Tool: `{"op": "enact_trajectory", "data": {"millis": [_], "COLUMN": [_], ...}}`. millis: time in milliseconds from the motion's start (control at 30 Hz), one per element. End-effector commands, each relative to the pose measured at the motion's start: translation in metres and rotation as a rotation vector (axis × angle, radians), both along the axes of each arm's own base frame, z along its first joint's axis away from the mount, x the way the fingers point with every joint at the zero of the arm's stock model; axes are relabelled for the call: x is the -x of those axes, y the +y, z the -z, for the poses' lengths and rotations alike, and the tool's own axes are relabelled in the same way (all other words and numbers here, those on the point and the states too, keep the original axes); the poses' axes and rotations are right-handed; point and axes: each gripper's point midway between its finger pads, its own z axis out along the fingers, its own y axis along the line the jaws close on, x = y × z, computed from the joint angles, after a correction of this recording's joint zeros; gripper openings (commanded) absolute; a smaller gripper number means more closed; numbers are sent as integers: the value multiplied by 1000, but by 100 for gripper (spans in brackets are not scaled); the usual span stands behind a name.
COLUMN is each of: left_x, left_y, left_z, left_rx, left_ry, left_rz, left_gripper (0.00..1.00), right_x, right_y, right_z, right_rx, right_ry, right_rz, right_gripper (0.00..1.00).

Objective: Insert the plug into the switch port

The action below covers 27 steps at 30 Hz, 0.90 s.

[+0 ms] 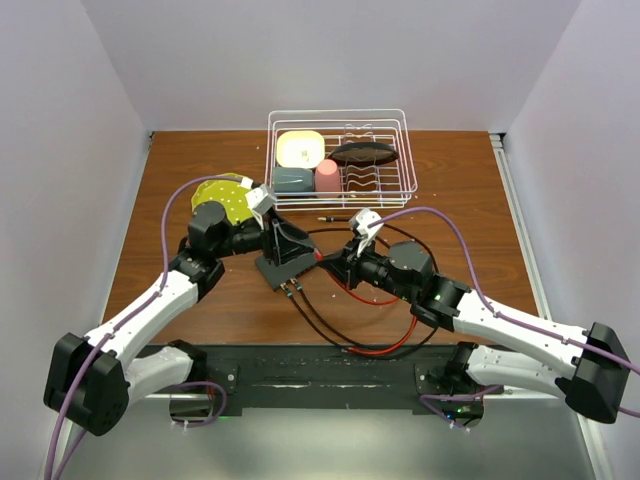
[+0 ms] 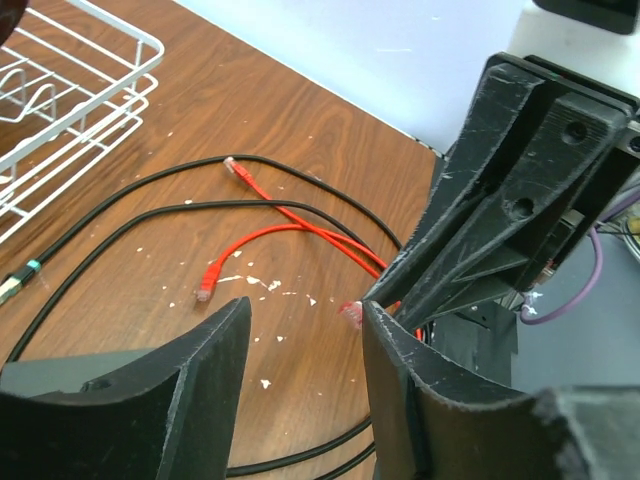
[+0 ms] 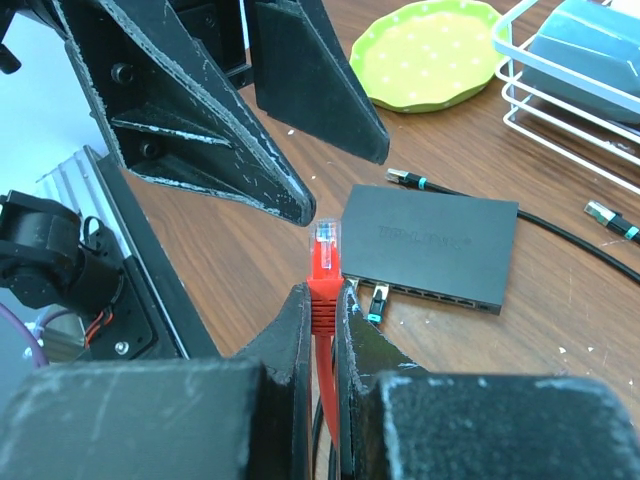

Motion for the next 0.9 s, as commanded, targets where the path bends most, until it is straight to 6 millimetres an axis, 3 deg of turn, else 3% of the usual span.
{"op": "enact_trajectory", "data": {"millis": [0, 133, 300, 567, 767, 833, 867], "left_x": [7, 14, 21, 26, 31, 31, 31], "left_y": [-9, -16, -20, -22, -22, -22, -21], "left_z": [-20, -17, -14, -23, -29, -31, -31], "left_rx": [28, 35, 37, 67, 99, 101, 101], "left_ry": [-80, -81, -74, -87, -102, -106, -109], "left_rz": [76, 125, 175, 201, 213, 214, 210], "left_gripper": [52, 52, 42, 0, 0, 0, 0], "right_x": [1, 1, 1, 2, 2, -1, -1], "right_y": [3, 3, 3, 10, 11, 7, 5], "right_z": [-24, -26, -30, -27, -24, -24, -25], "right_rx": [-64, -73, -82, -74, -73, -67, -69], "right_ry": [-60, -60, -64, -57, -44, -37, -39], "right_rz": [-21, -20, -18, -43, -48, -17, -9], "right_gripper": [0, 0, 0, 0, 0, 9, 25]}}
